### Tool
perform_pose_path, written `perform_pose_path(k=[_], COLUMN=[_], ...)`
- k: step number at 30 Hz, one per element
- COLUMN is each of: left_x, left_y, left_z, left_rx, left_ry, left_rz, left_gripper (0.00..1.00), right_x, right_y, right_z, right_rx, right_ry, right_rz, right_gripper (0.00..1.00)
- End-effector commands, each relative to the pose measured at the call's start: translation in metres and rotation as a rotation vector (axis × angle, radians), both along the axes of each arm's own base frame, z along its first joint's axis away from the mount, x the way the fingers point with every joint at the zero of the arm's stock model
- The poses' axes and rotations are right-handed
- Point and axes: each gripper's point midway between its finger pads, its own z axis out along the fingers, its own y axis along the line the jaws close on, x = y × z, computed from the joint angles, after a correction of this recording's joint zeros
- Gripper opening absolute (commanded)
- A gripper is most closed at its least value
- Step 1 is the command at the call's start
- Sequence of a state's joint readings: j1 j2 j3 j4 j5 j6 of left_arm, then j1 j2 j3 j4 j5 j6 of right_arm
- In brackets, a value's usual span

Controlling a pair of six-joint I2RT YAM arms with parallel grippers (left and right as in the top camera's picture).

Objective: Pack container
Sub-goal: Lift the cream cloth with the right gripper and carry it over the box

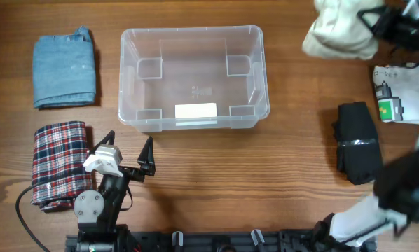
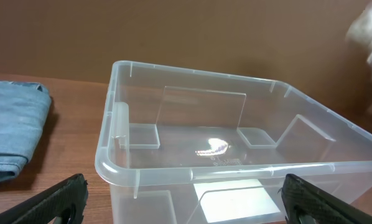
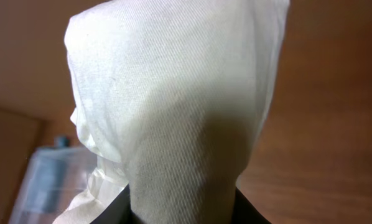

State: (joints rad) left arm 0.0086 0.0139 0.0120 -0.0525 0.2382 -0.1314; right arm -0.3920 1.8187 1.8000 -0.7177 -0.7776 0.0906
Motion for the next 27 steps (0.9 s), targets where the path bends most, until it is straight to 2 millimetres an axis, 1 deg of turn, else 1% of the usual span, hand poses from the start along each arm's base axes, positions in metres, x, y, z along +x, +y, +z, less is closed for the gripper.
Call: perform_pose_path(k=[1,2,3,4,5,7,8,10,11,12,13,15,17,19,22,24,27], left_x=[0.0,0.0,0.0,0.0,0.0,0.0,0.0,0.0,0.0,0.0,0.0,0.0,0.0,0.0,0.0,0.0,0.0], left_y=[-0.001,-0.001,-0.001,-0.001,-0.001,-0.001,-0.001,-0.001,-0.001,-0.001,-0.001,-0.001,-0.001,-0.001,-0.001,-0.001,-0.001], left_z=[-0.002,-0.002,-0.002,-0.002,-0.002,-0.002,-0.002,-0.002,-0.002,-0.002,-0.002,-0.002,-0.002,-0.002,-0.002,-0.002,-0.002], left_rx=[0.018,0.018,0.018,0.018,0.018,0.018,0.018,0.018,0.018,0.018,0.018,0.018,0.018,0.018,0.018,0.018,0.018], left_ry=[-0.005,-0.005,-0.005,-0.005,-0.005,-0.005,-0.005,-0.005,-0.005,-0.005,-0.005,-0.005,-0.005,-0.005,-0.005,-0.005,-0.005], left_rz=[-0.009,-0.009,-0.009,-0.009,-0.009,-0.009,-0.009,-0.009,-0.009,-0.009,-0.009,-0.009,-0.009,-0.009,-0.009,-0.009,-0.009], left_gripper=[1.0,1.0,1.0,1.0,1.0,1.0,1.0,1.0,1.0,1.0,1.0,1.0,1.0,1.0,1.0,1.0,1.0], right_x=[-0.036,-0.042,-0.046,-0.049,-0.05,-0.048,-0.046,-0.043,-0.042,-0.043,-0.044,-0.045,-0.046,-0.047,-0.05,-0.054,-0.054], right_y=[0.083,0.103,0.117,0.131,0.158,0.191,0.201,0.23,0.246,0.269,0.287,0.314,0.347,0.368,0.389,0.398,0.404], right_z=[0.094,0.102,0.104,0.104,0.096,0.077,0.068,0.046,0.032,0.017,0.008,-0.005,-0.022,-0.037,-0.06,-0.074,-0.093], right_rx=[0.05,0.04,0.031,0.02,-0.001,-0.044,-0.06,-0.063,-0.054,-0.033,-0.017,-0.013,-0.016,-0.039,-0.078,-0.097,-0.115], right_ry=[-0.162,-0.169,-0.162,-0.147,-0.111,-0.045,-0.02,0.054,0.096,0.149,0.177,0.192,0.207,0.214,0.233,0.257,0.29], right_rz=[0.156,0.172,0.178,0.18,0.184,0.167,0.158,0.127,0.123,0.133,0.149,0.191,0.218,0.215,0.2,0.216,0.224], right_gripper=[0.04,0.04,0.04,0.04,0.04,0.04,0.04,0.04,0.04,0.04,0.04,0.04,0.04,0.04,0.04,0.04,0.04])
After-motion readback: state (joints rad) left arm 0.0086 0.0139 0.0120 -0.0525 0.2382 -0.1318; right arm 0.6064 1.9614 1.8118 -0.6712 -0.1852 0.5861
